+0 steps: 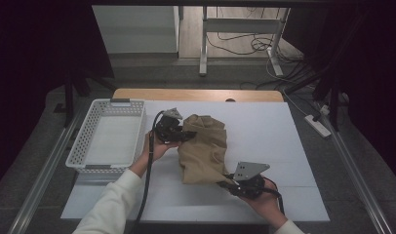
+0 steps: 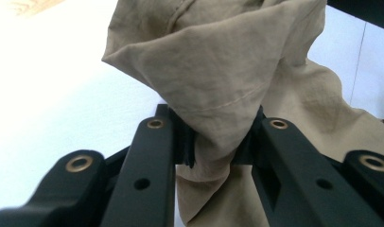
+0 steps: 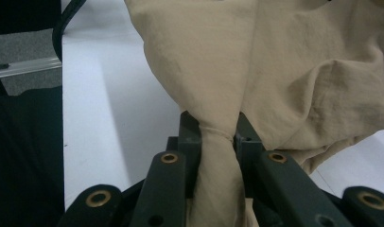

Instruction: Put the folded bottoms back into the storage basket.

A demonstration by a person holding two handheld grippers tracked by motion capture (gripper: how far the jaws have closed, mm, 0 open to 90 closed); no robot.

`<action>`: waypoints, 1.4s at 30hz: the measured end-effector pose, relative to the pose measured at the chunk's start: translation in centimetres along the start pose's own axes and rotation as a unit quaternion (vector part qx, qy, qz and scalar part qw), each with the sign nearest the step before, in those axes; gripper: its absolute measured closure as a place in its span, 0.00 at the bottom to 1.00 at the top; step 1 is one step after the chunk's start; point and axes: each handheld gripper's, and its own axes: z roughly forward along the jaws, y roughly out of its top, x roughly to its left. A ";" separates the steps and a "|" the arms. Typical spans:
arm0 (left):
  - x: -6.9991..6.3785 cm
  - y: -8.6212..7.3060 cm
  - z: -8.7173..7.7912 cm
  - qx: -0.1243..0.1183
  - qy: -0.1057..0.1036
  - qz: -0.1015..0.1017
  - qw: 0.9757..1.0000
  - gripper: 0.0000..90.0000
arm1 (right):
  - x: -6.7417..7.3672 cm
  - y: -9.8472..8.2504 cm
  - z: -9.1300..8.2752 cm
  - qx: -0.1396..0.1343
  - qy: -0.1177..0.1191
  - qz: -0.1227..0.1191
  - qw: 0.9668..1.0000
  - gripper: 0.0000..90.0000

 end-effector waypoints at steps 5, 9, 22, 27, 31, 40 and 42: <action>-0.2 0.1 -0.9 -0.005 0.003 0.004 1.000 0.83 | 0.0 0.3 -0.1 -0.007 -0.001 0.003 1.000 0.86; -0.2 0.1 -1.7 -0.012 0.005 0.002 1.000 0.83 | 0.1 0.7 0.0 -0.016 0.001 0.003 1.000 0.86; -0.4 0.3 -3.4 -0.025 0.011 0.004 1.000 0.83 | 0.0 2.2 0.4 -0.025 0.002 -0.005 1.000 0.86; -0.3 0.4 -4.0 -0.031 0.012 0.003 0.999 0.83 | 0.0 2.8 0.5 -0.031 0.001 -0.009 0.999 0.86; -0.2 0.4 -4.8 -0.040 0.014 0.001 0.999 0.83 | -0.1 3.3 0.6 -0.036 0.000 -0.011 0.999 0.86; 0.0 0.4 -6.5 -0.055 0.018 -0.002 0.998 0.83 | -0.2 4.6 0.7 -0.048 0.000 -0.018 0.999 0.86; 0.1 0.4 -6.7 -0.056 0.019 -0.003 0.998 0.83 | -0.2 4.8 0.9 -0.048 0.002 -0.021 0.999 0.86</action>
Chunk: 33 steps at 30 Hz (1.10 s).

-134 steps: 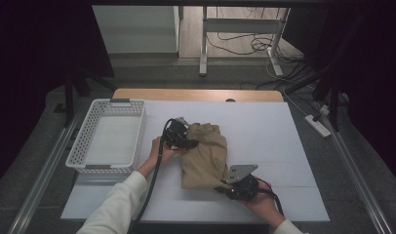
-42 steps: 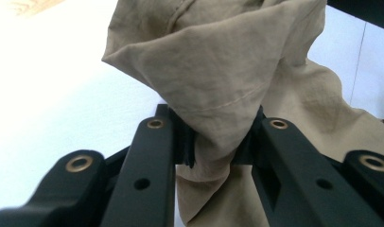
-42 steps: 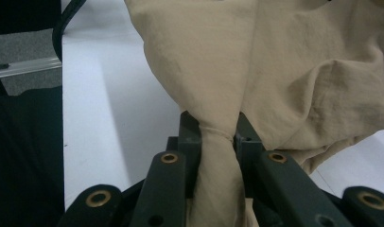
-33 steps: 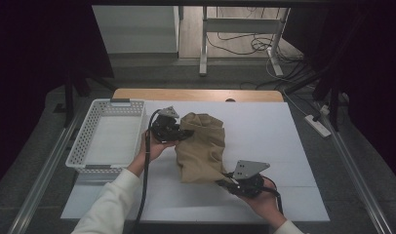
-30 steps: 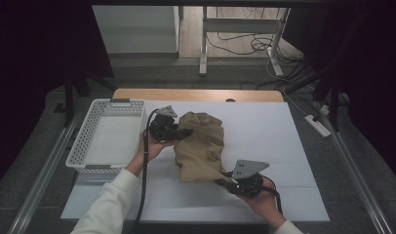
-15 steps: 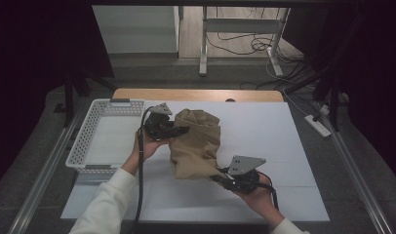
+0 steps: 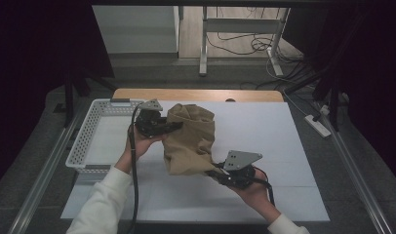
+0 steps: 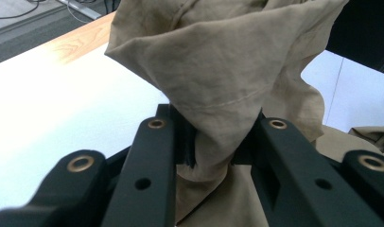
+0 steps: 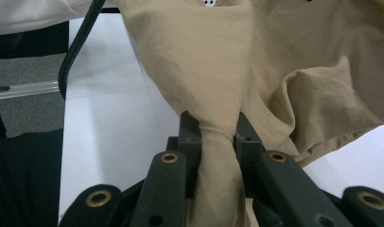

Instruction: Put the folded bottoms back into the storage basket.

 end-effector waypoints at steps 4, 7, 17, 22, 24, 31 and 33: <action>0.1 0.0 -0.5 -0.002 0.003 -0.002 1.000 0.84 | -0.1 0.4 0.4 -0.003 0.002 -0.003 1.000 0.86; 0.3 -0.1 -0.9 -0.004 0.006 -0.007 1.000 0.84 | -0.2 0.8 0.6 -0.004 0.003 -0.005 1.000 0.86; 0.1 -0.1 -2.4 -0.005 0.017 -0.003 1.000 0.84 | -0.1 1.6 1.3 -0.012 0.007 -0.010 1.000 0.86; 0.0 -0.1 -3.3 -0.012 0.020 -0.001 1.000 0.84 | 0.1 2.0 1.5 -0.019 0.009 -0.014 1.000 0.86; -0.1 -0.1 -3.7 -0.015 0.022 -0.001 1.000 0.84 | 0.2 2.2 1.6 -0.020 0.010 -0.017 1.000 0.86; 0.3 -0.3 -4.4 -0.020 0.023 -0.008 1.000 0.84 | 0.0 2.7 1.8 -0.025 0.013 -0.017 0.999 0.86; 0.5 -0.5 -4.5 -0.020 0.021 -0.010 1.000 0.84 | -0.1 2.8 1.9 -0.026 0.012 -0.016 0.999 0.86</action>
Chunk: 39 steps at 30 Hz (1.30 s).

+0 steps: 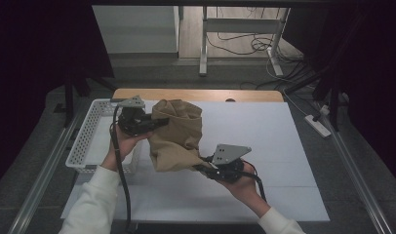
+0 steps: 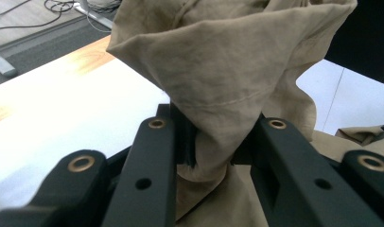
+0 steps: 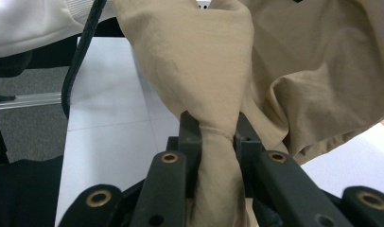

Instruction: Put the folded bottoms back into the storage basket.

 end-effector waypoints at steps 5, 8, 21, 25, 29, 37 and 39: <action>0.5 -0.3 -0.6 -0.003 0.001 -0.006 1.000 0.84 | -0.1 0.3 0.4 -0.004 0.001 0.001 1.000 0.87; 0.8 -0.4 -1.1 -0.006 0.004 -0.009 1.000 0.84 | -0.2 0.6 0.8 -0.005 0.004 0.000 1.000 0.87; 1.4 -0.7 -3.0 -0.016 0.019 -0.013 1.000 0.84 | -0.2 1.6 2.4 -0.013 0.015 -0.003 1.000 0.86; 1.6 -0.8 -3.4 -0.018 0.022 -0.016 0.999 0.84 | -0.2 1.9 2.7 -0.013 0.016 -0.005 1.000 0.87; 1.7 -0.9 -3.7 -0.021 0.024 -0.017 0.999 0.84 | -0.2 2.1 2.9 -0.017 0.016 -0.006 1.000 0.87; 1.8 -1.0 -4.5 -0.025 0.028 -0.014 0.999 0.84 | -0.2 2.5 3.5 -0.023 0.020 -0.007 1.000 0.87; 2.0 -1.0 -4.6 -0.025 0.030 -0.015 0.999 0.84 | -0.2 2.6 3.6 -0.025 0.020 -0.007 0.999 0.87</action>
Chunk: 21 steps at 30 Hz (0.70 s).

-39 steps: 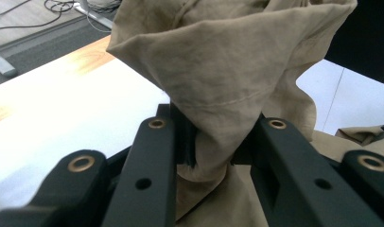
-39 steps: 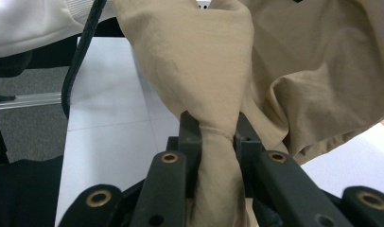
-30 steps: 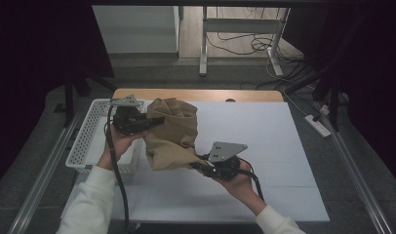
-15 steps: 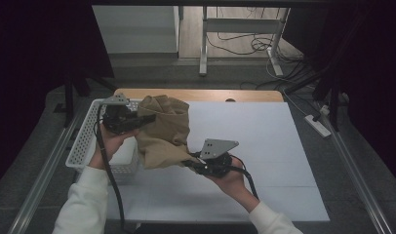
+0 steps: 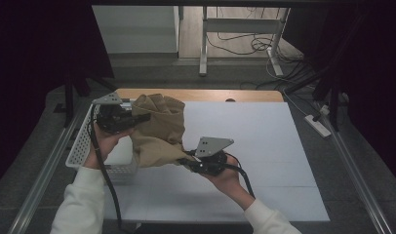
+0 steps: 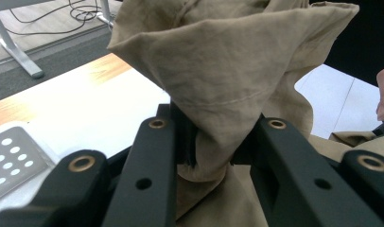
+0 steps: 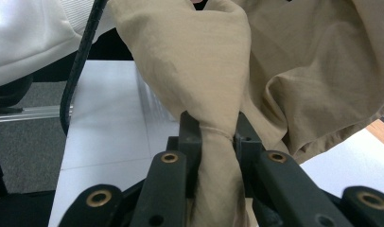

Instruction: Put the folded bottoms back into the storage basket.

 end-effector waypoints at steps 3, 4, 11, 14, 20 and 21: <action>0.3 -0.1 -0.2 -0.001 0.001 -0.003 1.000 0.84 | -0.1 0.2 0.2 -0.001 0.000 0.000 1.000 0.87; 0.3 -0.1 -0.3 -0.003 0.000 -0.005 1.000 0.84 | -0.1 0.2 0.3 -0.002 0.000 0.000 1.000 0.87; 0.7 -0.2 -0.7 -0.006 0.001 -0.013 1.000 0.84 | -0.2 0.4 0.7 -0.003 0.003 0.002 1.000 0.87; 1.0 -0.4 -0.9 -0.004 0.003 -0.016 1.000 0.84 | -0.2 0.6 0.9 -0.004 0.006 0.001 1.000 0.87; 1.7 -0.4 -1.6 -0.005 0.009 -0.022 1.000 0.84 | -0.3 1.1 1.6 -0.008 0.010 0.002 1.000 0.87; 1.8 -0.3 -1.7 -0.004 0.010 -0.021 1.000 0.84 | -0.3 1.2 1.8 -0.009 0.011 0.002 1.000 0.87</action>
